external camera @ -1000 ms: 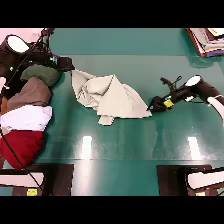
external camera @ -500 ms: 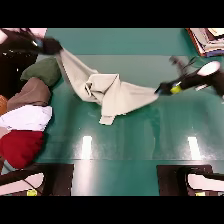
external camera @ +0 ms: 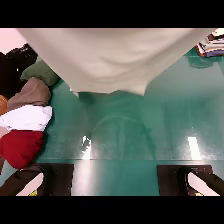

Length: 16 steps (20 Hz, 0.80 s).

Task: Fold the shirts.

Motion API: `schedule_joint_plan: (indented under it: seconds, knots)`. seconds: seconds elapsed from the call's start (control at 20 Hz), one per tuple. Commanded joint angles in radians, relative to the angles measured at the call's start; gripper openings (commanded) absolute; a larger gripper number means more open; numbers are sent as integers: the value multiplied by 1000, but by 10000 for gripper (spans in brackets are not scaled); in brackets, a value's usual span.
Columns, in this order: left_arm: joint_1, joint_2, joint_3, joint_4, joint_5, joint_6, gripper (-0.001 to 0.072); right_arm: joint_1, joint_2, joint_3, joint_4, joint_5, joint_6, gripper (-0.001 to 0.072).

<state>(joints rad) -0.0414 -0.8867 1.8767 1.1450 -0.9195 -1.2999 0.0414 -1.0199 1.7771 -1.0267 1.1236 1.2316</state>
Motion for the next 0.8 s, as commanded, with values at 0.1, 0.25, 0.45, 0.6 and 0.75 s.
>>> schedule_joint_plan:
  seconds: [0.1, 0.25, 0.45, 0.6, 0.75]
  knots:
    - [0, 151, 75, -1, 36, -2, 24, -6, 137, 125, -153, -20, 3, 15]
    - [0, 165, 170, -24, 8, -3, 24, -6, 169, 147, -238, -10, 49, 14]
    - [0, 132, 96, -13, -58, -32, 24, -6, 77, 210, -283, 149, 82, 14]
    - [0, 28, -73, -28, -165, -62, 24, -6, -75, 217, -303, 286, 89, 14]
    - [-37, -118, -316, -35, -213, -62, 24, -6, -270, 217, -383, 406, 89, 14]
